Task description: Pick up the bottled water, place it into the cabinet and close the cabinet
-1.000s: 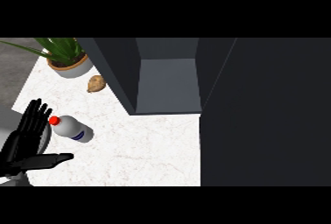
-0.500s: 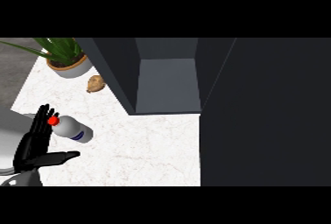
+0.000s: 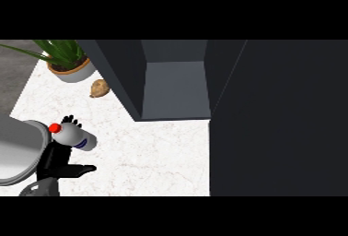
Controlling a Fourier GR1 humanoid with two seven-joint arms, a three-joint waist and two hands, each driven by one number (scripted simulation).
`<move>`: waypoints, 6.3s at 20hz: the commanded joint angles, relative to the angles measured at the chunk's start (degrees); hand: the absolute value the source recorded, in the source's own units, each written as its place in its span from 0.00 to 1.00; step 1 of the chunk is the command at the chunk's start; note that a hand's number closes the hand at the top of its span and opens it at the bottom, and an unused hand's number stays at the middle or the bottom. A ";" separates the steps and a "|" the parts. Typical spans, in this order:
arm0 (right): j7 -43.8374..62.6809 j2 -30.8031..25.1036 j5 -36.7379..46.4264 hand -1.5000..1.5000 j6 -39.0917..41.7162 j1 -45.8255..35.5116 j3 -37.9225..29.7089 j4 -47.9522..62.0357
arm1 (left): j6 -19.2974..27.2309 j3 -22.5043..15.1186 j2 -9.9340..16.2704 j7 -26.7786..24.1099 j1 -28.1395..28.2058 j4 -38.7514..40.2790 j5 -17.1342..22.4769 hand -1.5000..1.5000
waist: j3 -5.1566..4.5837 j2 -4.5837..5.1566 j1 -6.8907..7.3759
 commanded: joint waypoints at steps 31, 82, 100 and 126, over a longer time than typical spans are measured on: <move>1.35 1.44 -0.82 0.00 -0.56 3.03 1.23 -4.86 | 6.48 -9.14 -14.06 -13.53 -3.69 7.98 13.15 1.00 | 0.19 -0.74 1.17; -1.41 1.08 -7.03 0.00 4.44 -4.35 -9.26 2.37 | 59.02 -34.21 -10.09 10.38 -41.70 17.28 32.66 1.00 | 0.10 1.33 -2.39; -1.29 -0.56 -8.92 0.00 7.62 -4.67 -9.61 2.28 | 60.94 -36.84 -11.29 11.95 -54.93 25.02 27.06 0.00 | 0.11 1.74 -3.66; 3.22 1.60 -6.24 0.00 5.00 -0.92 -4.58 -4.20 | 47.65 -41.31 -14.22 5.23 -34.95 -3.29 35.95 0.00 | 0.14 -0.78 1.32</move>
